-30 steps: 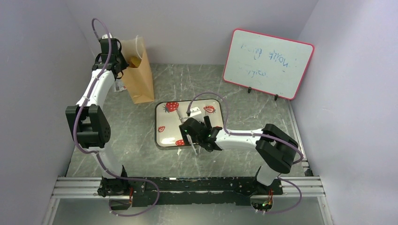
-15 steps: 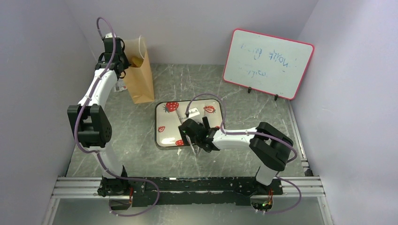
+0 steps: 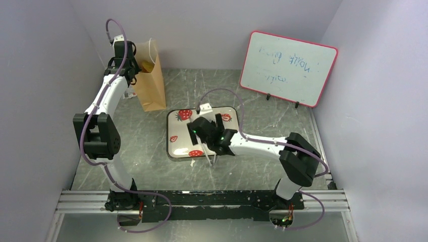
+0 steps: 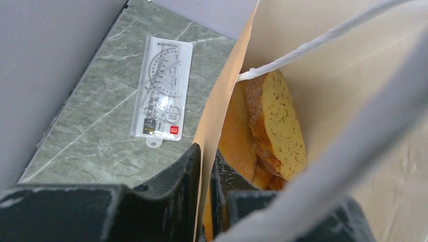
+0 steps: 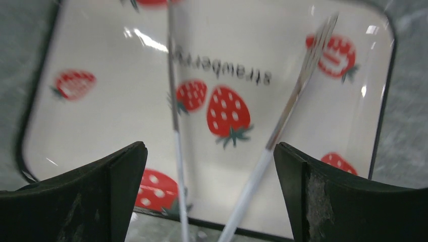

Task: Take the fake bread out of the paper bag
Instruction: Move the paper bag to the center of the board.

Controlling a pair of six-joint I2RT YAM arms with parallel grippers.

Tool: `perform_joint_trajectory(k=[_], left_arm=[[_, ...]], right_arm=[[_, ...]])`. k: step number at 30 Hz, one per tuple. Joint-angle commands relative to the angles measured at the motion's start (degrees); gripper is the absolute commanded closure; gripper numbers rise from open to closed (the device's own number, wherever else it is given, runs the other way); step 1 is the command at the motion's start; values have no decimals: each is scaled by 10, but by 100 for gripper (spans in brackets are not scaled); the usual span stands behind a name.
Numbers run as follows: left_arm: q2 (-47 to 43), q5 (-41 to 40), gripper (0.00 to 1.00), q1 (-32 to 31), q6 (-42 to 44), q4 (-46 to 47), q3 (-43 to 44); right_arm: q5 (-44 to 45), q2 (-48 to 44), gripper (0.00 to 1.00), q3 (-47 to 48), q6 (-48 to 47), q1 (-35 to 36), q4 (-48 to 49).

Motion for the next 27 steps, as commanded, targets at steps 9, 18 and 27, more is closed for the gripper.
perform_joint_trajectory(k=[9,18,27], left_arm=[[-20,-39,93,-6,2,-12,-29],[-42,-51,93,-7,3,-12,-24],[-95,-69,93,-15,19,-5,-60]], right_arm=[[5,100,29,184,-24,-69,-40],[-78,232,70,318,-33,-138,-63],[-122,312,71,366,-22,-150,-77]])
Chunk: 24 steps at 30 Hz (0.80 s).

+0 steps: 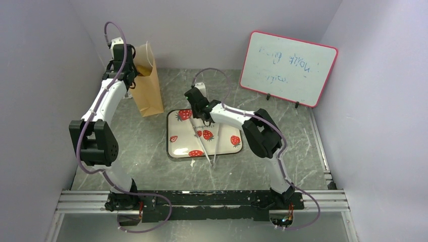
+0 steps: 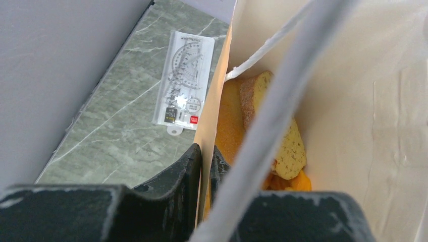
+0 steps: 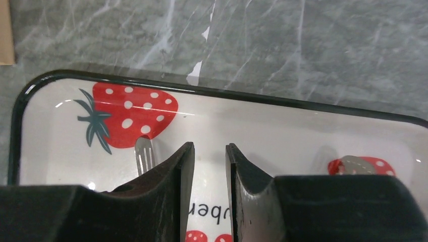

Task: Take the fake bread out of the paper bag
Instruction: Move the paper bag to the center of the board.

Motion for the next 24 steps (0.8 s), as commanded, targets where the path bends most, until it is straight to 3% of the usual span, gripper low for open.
perform_joint_trajectory(k=[1,7,20,22,24], left_arm=[[-53,-25,93,-9,17,-2,-20],[-105,-29,93,-17,21,-4,-65],[-231,-71,93,-28,38,-25,-175],[-239,-81,86,-28,32,-28,-178],[-244,-86,69,-28,27,-30,-173]], right_arm=[[-27,34,71,18,5,-4,-21],[-39,64,71,28,8,-10,-13],[-36,180,72,145,18,-50,-44],[-32,194,72,162,20,-60,-52],[-29,208,72,186,22,-73,-63]])
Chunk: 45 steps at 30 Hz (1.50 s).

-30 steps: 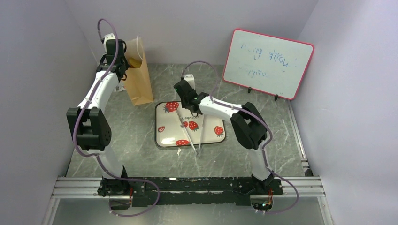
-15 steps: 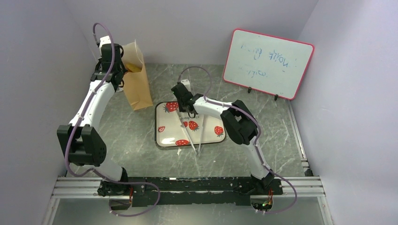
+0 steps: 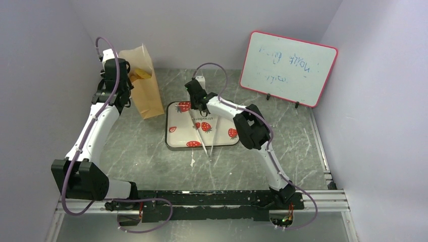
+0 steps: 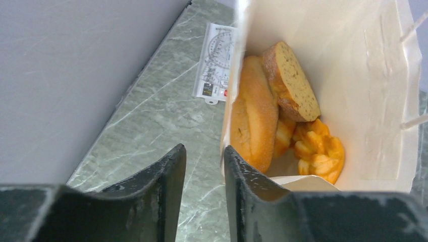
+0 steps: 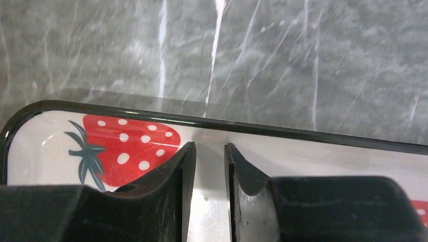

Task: Take the fake bread out of the paper bag
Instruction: Move the paper bag to the center of the board.

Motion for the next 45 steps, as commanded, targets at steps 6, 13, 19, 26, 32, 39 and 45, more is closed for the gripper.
perform_joint_trajectory(k=[6,13,19,26,32,39,45], left_arm=[[-2,-50,49,-4,-9,-18,38],[47,-67,41,-3,-7,-11,77],[101,-74,40,-1,-9,-9,119],[154,-70,49,9,-17,-4,127],[156,-42,93,17,-5,24,95],[132,-43,93,17,19,52,68],[116,-48,93,17,49,70,67]], right_arm=[[13,86,73,70,9,-69,-75],[10,125,72,140,-8,-101,-94],[7,153,72,193,-21,-111,-111],[8,151,62,199,-34,-117,-119],[12,100,49,131,-62,-112,-100],[35,-30,38,29,-70,-94,-62],[60,-136,35,-50,-34,-93,-89]])
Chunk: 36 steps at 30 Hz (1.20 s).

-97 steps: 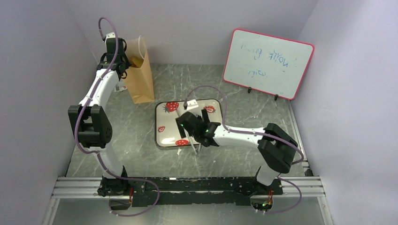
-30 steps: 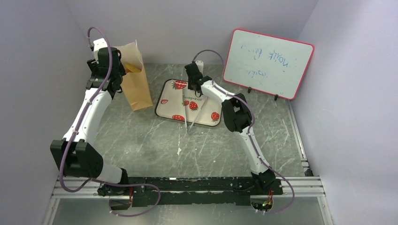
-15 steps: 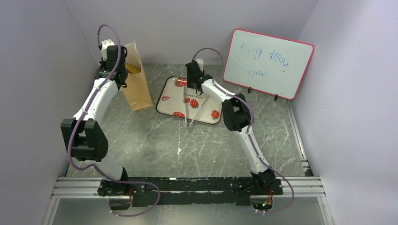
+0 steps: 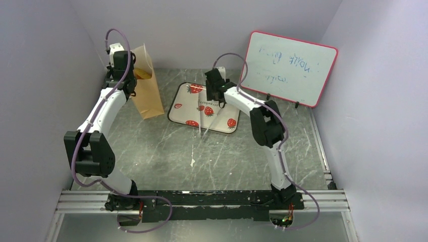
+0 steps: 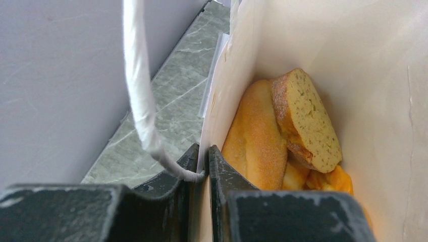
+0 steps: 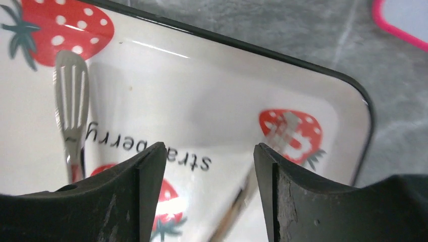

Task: Take the fake bread out of the paper bag
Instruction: Move the paper bag to the center of the board.

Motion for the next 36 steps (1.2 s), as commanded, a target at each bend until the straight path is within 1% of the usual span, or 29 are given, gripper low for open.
perform_joint_trajectory(k=[1,6,9,14,19,27,32,36], left_arm=[[-28,-2,93,4,38,28,-9],[-55,12,93,4,63,49,-29],[-67,25,93,4,78,58,-40],[-89,52,93,4,108,74,-58],[-106,96,93,4,132,77,-66],[-119,163,93,3,175,69,-80],[-123,171,93,2,175,60,-85],[-114,151,93,3,156,37,-75]], right_arm=[[38,-104,35,-57,28,1,-27],[59,-212,34,-170,57,1,-11],[76,-241,34,-208,78,0,-29],[73,-271,33,-285,102,-4,-26],[57,-281,34,-342,111,-8,-8],[22,-263,35,-375,115,-16,7],[1,-251,47,-395,115,-21,16],[10,-248,49,-403,118,-23,6]])
